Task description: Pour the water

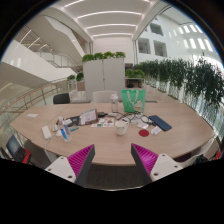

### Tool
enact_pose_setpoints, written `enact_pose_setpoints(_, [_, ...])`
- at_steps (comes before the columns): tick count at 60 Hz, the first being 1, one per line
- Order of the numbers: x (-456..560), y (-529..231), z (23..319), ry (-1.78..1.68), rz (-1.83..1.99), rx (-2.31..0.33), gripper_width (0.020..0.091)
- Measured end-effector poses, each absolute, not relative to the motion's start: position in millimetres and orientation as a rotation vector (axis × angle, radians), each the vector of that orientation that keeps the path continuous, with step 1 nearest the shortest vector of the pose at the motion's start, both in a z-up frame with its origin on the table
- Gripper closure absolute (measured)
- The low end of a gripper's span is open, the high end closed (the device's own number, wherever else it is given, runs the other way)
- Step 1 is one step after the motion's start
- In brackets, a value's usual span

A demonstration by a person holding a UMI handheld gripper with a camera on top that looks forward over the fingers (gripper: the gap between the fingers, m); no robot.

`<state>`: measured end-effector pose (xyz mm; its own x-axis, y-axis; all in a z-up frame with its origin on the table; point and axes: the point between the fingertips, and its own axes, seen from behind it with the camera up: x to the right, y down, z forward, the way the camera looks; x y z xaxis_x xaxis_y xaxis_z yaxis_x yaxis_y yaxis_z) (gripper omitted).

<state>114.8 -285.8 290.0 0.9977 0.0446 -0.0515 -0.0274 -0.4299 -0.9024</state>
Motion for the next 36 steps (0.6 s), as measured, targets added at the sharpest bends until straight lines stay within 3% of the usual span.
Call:
enact_pose_setpoints(22, [39,-279,277,0.068,-0.049,-1.942,0.0307])
enact_pose_setpoints(29, [-20,-269,257,0.115,-0.008,-1.896,0.0308])
enact_pose_setpoints(36, [-86,-239,219,0.128,0.019,-1.904,0.031])
